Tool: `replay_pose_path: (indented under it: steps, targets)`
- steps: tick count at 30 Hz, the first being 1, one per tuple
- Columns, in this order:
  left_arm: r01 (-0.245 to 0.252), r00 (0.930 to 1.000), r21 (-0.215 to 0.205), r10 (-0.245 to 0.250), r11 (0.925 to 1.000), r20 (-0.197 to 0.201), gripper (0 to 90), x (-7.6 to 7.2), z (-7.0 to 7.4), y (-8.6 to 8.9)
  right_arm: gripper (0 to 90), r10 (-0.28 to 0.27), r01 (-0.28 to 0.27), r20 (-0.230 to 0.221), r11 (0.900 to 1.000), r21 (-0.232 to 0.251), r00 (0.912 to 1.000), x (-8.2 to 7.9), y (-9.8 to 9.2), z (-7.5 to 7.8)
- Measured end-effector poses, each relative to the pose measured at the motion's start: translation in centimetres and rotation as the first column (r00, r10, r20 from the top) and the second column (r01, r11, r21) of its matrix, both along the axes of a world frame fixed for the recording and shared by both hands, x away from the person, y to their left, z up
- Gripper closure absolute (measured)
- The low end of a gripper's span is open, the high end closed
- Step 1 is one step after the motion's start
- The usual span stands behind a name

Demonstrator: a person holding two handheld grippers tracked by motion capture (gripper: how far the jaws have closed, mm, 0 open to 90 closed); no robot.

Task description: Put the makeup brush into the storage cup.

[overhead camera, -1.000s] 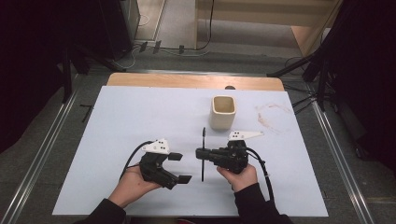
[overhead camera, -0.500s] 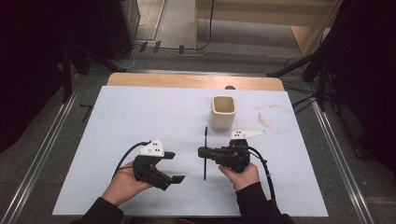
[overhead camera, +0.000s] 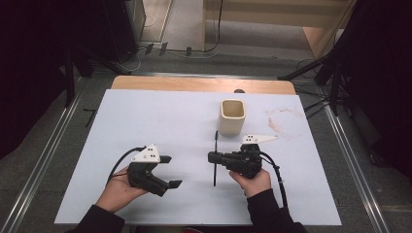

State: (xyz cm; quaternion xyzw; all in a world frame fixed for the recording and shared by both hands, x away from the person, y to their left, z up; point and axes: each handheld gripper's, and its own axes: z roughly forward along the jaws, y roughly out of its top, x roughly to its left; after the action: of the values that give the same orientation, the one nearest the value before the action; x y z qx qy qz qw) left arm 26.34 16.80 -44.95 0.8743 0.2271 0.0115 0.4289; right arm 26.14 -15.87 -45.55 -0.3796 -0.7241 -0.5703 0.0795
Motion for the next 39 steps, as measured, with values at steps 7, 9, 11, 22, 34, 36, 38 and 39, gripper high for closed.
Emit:
replay_pose_path:
  steps: [7,9,11,22,34,36,38,39]
  targets:
    - [-0.026,0.9996,0.004,0.026,0.9997,0.009,10.8,0.1,0.0,1.3,85.7,-0.004,0.004,0.001,1.0,-0.002,1.0,0.1,-0.2,0.0]
    - [-0.028,0.9996,0.0,0.028,0.9996,0.01,10.8,0.0,-0.1,1.5,85.7,-0.005,0.005,0.0,1.0,-0.002,1.0,0.1,-0.2,0.0]
    - [-0.03,0.9995,0.014,0.03,0.9995,0.014,10.8,0.0,-0.1,1.7,85.7,-0.006,0.006,0.001,1.0,-0.003,1.0,0.1,-0.2,0.0]
    - [-0.077,0.9968,0.034,0.076,0.9965,0.024,10.8,-0.2,-0.2,3.3,85.7,-0.019,0.019,0.002,1.0,-0.005,0.9998,0.1,-0.7,0.1]
    - [-0.117,0.993,0.031,0.116,0.9926,0.023,10.9,-0.2,-0.3,4.5,85.7,-0.029,0.029,0.005,1.0,-0.011,0.9996,0.2,-1.1,0.2]
    - [-0.116,0.9931,0.031,0.116,0.9927,0.021,10.8,-0.2,-0.3,4.6,85.7,-0.033,0.033,0.006,0.999,-0.015,0.9994,0.3,-1.2,0.1]
    - [-0.117,0.9929,0.027,0.117,0.9927,0.02,10.9,-0.1,-0.3,4.6,85.7,-0.038,0.038,0.005,0.999,-0.017,0.9993,0.4,-1.3,0.1]
    - [-0.118,0.9929,0.028,0.117,0.9927,0.02,10.8,0.0,-0.3,4.6,85.7,-0.043,0.043,0.002,0.999,-0.017,0.9991,0.4,-1.4,0.1]
